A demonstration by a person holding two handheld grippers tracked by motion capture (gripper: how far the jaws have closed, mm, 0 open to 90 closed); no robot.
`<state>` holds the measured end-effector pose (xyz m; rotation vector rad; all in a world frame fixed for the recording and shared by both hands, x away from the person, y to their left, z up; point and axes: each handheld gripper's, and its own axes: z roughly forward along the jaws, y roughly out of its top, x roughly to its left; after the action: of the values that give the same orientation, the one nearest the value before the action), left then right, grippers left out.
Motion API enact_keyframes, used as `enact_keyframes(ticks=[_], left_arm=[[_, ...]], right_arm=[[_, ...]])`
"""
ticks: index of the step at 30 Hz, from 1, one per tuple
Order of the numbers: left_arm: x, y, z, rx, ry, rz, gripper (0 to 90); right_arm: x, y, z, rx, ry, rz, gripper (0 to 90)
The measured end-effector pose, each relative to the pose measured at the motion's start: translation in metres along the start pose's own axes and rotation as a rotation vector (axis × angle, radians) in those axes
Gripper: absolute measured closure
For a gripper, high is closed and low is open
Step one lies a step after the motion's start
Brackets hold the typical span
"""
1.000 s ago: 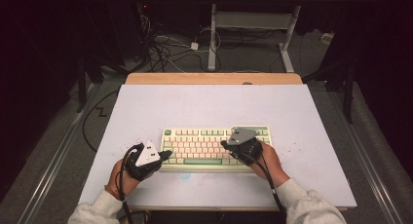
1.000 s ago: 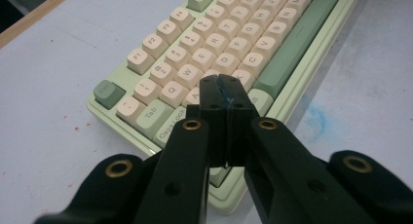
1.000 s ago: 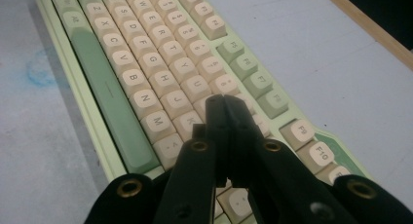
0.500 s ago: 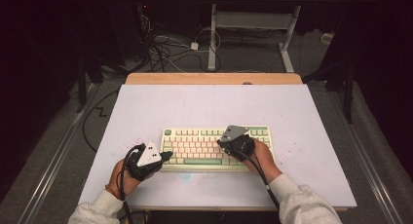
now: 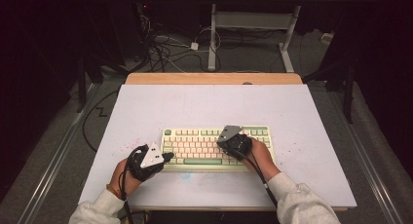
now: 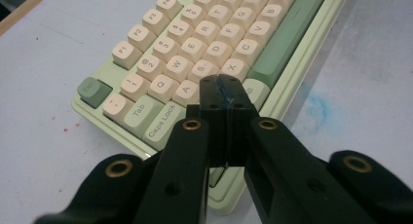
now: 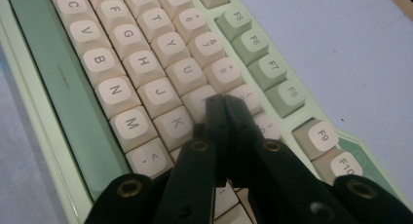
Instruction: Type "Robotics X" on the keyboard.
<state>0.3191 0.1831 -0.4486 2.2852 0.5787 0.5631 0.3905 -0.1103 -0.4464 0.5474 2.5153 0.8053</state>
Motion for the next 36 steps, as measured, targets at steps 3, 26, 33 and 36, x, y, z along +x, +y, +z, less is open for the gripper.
enact_keyframes(ticks=[3,26,33,36], left_arm=[[0.0,0.0,-0.001,-0.001,0.002,-0.001,87.5],[-0.001,0.001,0.001,0.001,0.004,0.011,87.5],[-0.001,0.002,0.0,-0.005,0.009,0.009,87.6],[-0.002,0.004,-0.001,-0.011,0.01,0.009,87.6]], right_arm=[[-0.001,-0.001,-0.004,-0.023,0.0,0.016,90.0],[0.002,-0.014,-0.052,-0.204,-0.015,0.048,90.0],[0.004,-0.023,-0.065,-0.223,-0.024,0.05,90.0],[0.005,-0.026,-0.07,-0.229,-0.029,0.051,90.0]])
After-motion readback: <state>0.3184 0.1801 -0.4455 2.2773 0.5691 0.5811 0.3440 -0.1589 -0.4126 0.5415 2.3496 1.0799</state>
